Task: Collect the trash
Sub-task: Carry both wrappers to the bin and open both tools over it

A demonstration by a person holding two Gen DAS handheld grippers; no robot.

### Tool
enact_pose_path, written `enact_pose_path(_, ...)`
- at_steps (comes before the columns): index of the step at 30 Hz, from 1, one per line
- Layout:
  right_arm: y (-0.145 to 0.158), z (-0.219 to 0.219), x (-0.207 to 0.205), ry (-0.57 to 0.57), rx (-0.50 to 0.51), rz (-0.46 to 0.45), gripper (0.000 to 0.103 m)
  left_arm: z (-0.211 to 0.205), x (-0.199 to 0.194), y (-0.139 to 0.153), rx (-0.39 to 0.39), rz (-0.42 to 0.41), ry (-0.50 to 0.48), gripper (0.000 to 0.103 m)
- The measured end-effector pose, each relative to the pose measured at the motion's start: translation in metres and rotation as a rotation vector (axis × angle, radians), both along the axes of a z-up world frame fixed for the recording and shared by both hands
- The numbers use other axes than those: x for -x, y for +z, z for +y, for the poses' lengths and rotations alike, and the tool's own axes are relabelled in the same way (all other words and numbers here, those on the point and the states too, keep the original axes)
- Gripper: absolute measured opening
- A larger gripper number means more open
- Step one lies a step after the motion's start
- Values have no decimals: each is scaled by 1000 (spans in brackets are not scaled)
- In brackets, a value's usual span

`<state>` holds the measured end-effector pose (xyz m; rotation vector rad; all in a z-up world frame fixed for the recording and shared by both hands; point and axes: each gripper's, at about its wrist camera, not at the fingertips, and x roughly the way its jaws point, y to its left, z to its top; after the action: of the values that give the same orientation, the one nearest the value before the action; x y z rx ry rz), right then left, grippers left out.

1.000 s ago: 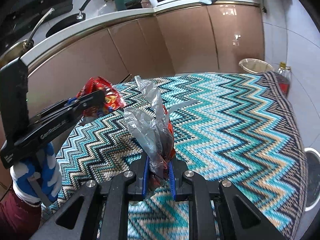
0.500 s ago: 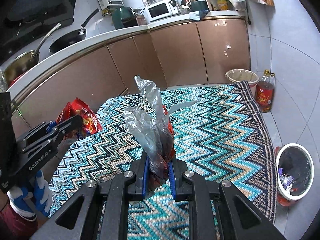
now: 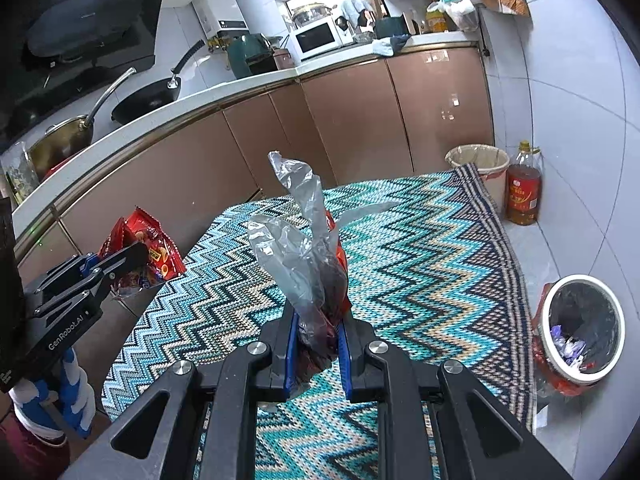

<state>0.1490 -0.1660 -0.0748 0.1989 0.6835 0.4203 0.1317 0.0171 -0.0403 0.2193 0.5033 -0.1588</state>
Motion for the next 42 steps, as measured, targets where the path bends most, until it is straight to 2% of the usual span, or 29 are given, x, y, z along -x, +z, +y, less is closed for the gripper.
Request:
enact_pose_path(7, 3, -21, 15, -8, 4, -30, 16, -25, 7, 6, -31, -1, -19, 20)
enact_pose_path(16, -10, -77, 22, -69, -54, -35, 16, -87, -5, 0, -103, 40, -92, 20)
enact_pose_path(25, -32, -159, 24, -208, -108, -10, 16, -195, -34, -20, -180, 96, -262, 20)
enact_pose_path(35, -48, -264, 14, -393, -84, 20, 16, -328, -71, -55, -213, 158, -460, 20)
enact_pose_path(37, -53, -277, 7, -413, -68, 27, 16, -351, -82, -64, -207, 181, -477, 20)
enact_pose_path(42, -71, -317, -22, -484, -32, 60, 17, -402, -133, -93, -154, 299, -484, 23)
